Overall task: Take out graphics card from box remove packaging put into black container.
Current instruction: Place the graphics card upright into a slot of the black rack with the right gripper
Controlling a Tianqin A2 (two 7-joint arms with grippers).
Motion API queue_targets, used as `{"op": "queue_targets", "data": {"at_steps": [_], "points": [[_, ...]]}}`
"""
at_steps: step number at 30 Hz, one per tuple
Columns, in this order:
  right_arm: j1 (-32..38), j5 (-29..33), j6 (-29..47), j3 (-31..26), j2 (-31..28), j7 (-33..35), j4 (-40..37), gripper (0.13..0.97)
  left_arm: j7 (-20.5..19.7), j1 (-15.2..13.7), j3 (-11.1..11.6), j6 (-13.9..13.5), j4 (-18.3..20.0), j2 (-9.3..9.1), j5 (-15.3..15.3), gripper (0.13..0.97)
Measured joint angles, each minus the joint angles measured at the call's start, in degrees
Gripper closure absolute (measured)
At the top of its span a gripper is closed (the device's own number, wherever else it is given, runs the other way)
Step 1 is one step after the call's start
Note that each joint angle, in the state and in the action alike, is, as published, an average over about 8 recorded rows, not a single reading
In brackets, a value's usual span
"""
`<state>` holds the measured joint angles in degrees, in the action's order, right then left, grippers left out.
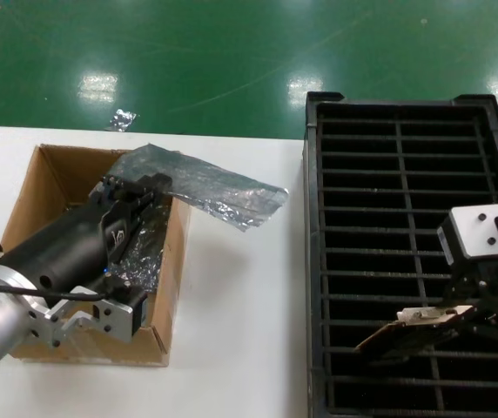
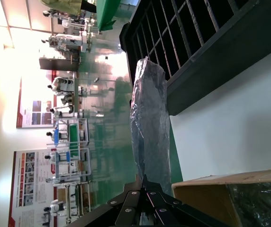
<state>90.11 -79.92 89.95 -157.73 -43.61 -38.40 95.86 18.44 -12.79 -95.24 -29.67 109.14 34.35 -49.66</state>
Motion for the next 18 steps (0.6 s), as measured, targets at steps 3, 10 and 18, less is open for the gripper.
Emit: {"op": "queue_targets", "data": {"at_steps": [3, 10, 18], "points": [[-0.49, 1.03, 0.00, 0.00, 0.67, 0.05, -0.85, 0.907, 0.00, 0.00, 0.00, 0.00, 0.00, 0.00, 0.00, 0.959], [-1.26, 2.16, 0.00, 0.00, 1.15, 0.04, -1.44, 0.907, 0.00, 0.00, 0.00, 0.00, 0.00, 0.00, 0.00, 0.959], [-0.51, 1.49, 0.00, -0.01, -0.35, -0.79, 0.76, 0.907, 0.00, 0.00, 0.00, 0.00, 0.00, 0.00, 0.00, 0.959]]}}
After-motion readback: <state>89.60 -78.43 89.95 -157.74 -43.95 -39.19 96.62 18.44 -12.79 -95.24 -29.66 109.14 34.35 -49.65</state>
